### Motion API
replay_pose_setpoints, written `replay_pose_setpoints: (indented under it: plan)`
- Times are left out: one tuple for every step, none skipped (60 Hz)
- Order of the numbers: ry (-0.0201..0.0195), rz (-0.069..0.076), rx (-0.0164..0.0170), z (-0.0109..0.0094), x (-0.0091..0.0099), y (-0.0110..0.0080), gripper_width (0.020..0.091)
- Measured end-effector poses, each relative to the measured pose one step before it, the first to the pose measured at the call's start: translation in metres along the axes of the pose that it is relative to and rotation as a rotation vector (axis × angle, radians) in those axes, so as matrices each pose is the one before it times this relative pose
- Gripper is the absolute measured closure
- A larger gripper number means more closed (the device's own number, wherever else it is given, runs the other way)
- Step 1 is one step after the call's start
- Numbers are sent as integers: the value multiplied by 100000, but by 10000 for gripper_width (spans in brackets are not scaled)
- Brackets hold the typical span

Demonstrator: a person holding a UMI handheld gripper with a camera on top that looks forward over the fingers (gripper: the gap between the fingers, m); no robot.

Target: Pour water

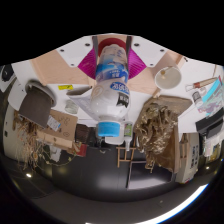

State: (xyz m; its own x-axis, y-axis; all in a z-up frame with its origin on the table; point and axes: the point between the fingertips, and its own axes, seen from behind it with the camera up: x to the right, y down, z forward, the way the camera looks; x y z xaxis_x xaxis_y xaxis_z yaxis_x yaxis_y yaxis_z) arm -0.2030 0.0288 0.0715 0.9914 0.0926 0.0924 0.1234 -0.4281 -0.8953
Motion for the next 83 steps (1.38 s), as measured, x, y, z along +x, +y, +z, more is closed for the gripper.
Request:
replay_pose_setpoints:
  plan:
    - [-73, 267, -210, 135, 43, 276, 729]
    - [2, 552, -283, 237, -77, 274, 730]
    - [-131, 408, -233, 127, 2, 265, 730]
    - [-287, 510, -286, 111, -27, 280, 726]
    - [-431, 642, -362, 137, -71, 326, 725]
    - [-349, 757, 344, -25, 22, 107, 721]
    - [-142, 521, 2244, -59, 32, -325, 719]
    - [-191, 233, 444, 18, 30, 111, 719]
    - [-219, 20, -258, -66, 15, 208, 704]
    - [-338, 49, 1070, -34, 3, -170, 703]
    - [-225, 22, 240, -7, -7, 32, 686]
    - [-256, 206, -432, -146, 176, -64, 681]
    - [-150, 205, 524, 64, -19, -12, 662]
    - [-56, 377, -95, 28, -46, 47, 653]
    - [-161, 221, 22, -6, 0, 36, 641]
    - [-127, 160, 36, -28, 13, 2, 623]
    - [-149, 204, -151, -43, 15, 50, 612]
    - [-59, 242, -355, -50, 19, 72, 600]
    - [48, 244, -423, -45, 40, 60, 585]
    - [51, 250, -731, -65, 40, 113, 574]
    - [72, 424, -998, -98, 25, 157, 549]
    - [137, 455, -1057, -129, 35, 124, 502]
    - [72, 448, -762, -293, 128, 0, 447]
    - [304, 479, -627, -161, 18, 3, 387]
    - [315, 452, -399, -228, -2, -72, 330]
    - [202, 503, -323, -373, 87, -112, 277]
    - [242, 532, -292, -328, -26, -132, 240]
    - [378, 553, -286, -395, 26, -185, 239]
    - [-161, 483, -286, -472, -131, -180, 249]
    - [21, 521, -434, -507, -130, -161, 254]
    - [370, 483, -558, -560, -45, -137, 252]
    - [593, 577, -614, -629, -36, -133, 248]
    - [614, 615, -549, -690, -53, -160, 244]
    - [632, 594, -579, -725, -78, -148, 249]
    - [566, 575, -977, -811, -96, -148, 251]
    - [857, 525, -1124, -832, -77, -2, 252]
    - [977, 576, -1448, -881, -84, 93, 251]
    - [914, 592, -1312, -902, -91, 162, 251]
    - [847, 518, -1319, -990, -156, 102, 253]
    - [699, 467, -1156, -1020, -193, 121, 248]
    - [614, 499, -1051, -1045, -230, 138, 249]
    - [584, 544, -935, -1073, -213, 165, 248]
    - [568, 552, -902, -1087, -265, 181, 248]
    - [479, 465, -855, -1095, -255, 206, 249]
    - [383, 368, -805, -1075, -326, 247, 248]
    - [205, 253, -695, -1053, -361, 268, 249]
    - [130, 123, -599, -1038, -364, 277, 247]
    - [139, -23, -821, -1107, -219, 200, 249]
    - [287, 11, -476, -945, -386, 359, 247]
    - [320, -151, -605, -1015, -325, 413, 247]
    - [171, -311, -477, -914, -391, 348, 246]
    - [35, -426, -232, -861, -403, 286, 246]
    - [-16, -395, -68, -840, -383, 263, 246]
    - [109, -223, -38, -845, -344, 267, 247]
    - [197, -167, -13, -799, -300, 247, 247]
    - [100, -198, 26, -772, -337, 230, 245]
    - [-165, -255, -289, -781, -366, 36, 244]
    - [-143, -195, 82, -626, -349, 227, 245]
    - [-156, -64, 35, -628, -321, 243, 242]
    - [-226, -139, 7, -591, -334, 235, 245]
    - [-348, -300, 104, -534, -327, 160, 243]
    - [-278, -575, -4, -636, -292, -45, 244]
    - [-159, -479, 225, -473, -223, 88, 245]
    - [85, -386, 119, -424, -176, 116, 244]
    - [368, -386, 120, -381, -90, 98, 242]
    - [459, -457, 144, -350, -51, 47, 244]
    - [505, -575, 293, -324, -29, 22, 244]
    - [462, -616, 336, -277, -53, 12, 244]
    - [463, -675, 310, -268, -40, 24, 246]
    - [265, -596, 176, -171, -46, 2, 243]
    - [232, -594, 275, -187, -77, 84, 243]
    - [72, -296, 62, -165, -91, 95, 244]
    - [74, -6, -128, -117, -85, 125, 245]
    - [217, 137, -253, -110, -20, 159, 245]
    - [267, 52, -318, -69, 14, 132, 246]
    - [300, -64, -322, -73, 0, 152, 246]
    - [300, -223, -247, -48, 16, 142, 249]
    - [192, -290, -130, -40, 29, 68, 247]
    - [37, -295, -7, -32, -26, 40, 247]
    - [-90, -229, 81, -28, -50, 7, 247]
    - [-84, -104, -5, -58, -46, -8, 244]
    - [-46, 96, -128, -34, -36, 5, 246]
    - [-79, 276, -172, -41, -21, 10, 246]
